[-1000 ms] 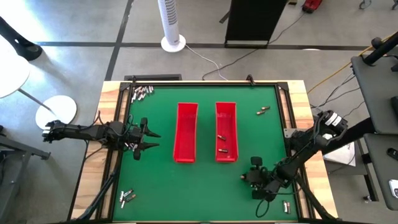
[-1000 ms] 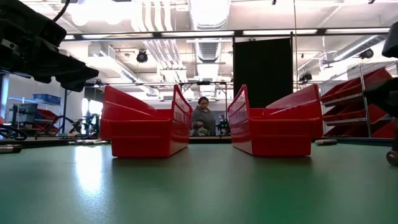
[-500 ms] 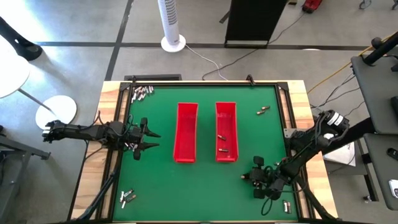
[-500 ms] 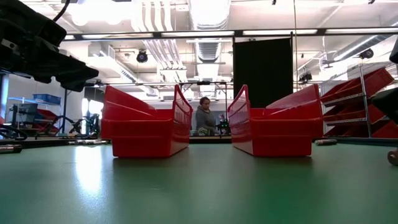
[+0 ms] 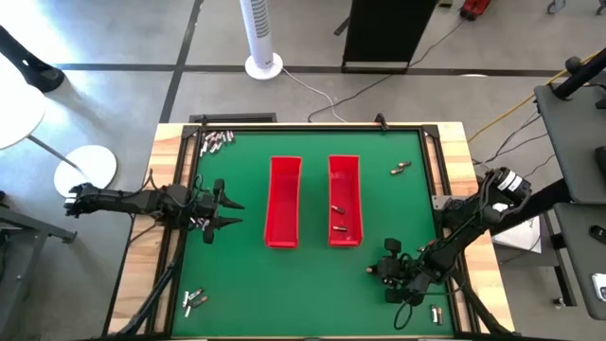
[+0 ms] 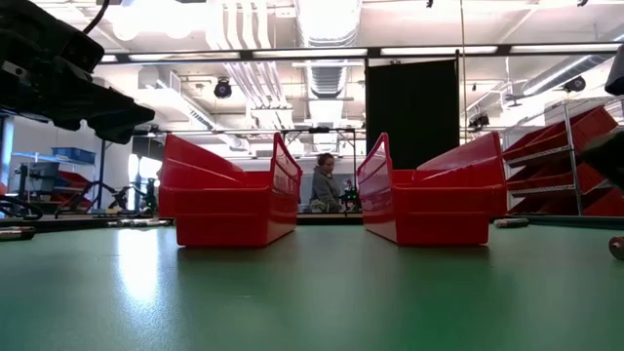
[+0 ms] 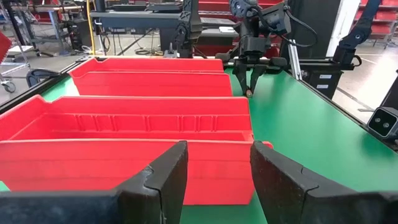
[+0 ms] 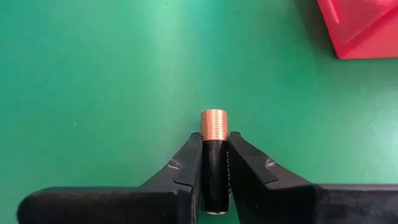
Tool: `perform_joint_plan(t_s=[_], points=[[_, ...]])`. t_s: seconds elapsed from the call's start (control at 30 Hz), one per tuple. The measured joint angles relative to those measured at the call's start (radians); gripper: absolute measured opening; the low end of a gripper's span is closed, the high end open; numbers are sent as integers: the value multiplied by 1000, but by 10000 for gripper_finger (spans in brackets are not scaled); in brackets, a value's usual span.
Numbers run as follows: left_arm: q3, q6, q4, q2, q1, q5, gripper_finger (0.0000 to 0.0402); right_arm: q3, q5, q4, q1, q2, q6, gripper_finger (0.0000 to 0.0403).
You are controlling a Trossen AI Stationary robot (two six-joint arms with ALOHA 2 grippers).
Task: Sort batteries
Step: Put the black battery into the right red bin
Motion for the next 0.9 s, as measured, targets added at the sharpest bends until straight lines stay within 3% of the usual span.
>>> perform_joint_plan(t_s=[0.17, 0.5, 0.9], points=[[0, 0, 0, 0, 0, 0, 155, 102, -83, -126, -41, -31, -46, 53], [0, 0, 0, 0, 0, 0, 155, 286, -298, -190, -253, -36, -238, 54], [0, 0, 0, 0, 0, 0, 155, 545, -273, -506, -502, -35, -456, 54]])
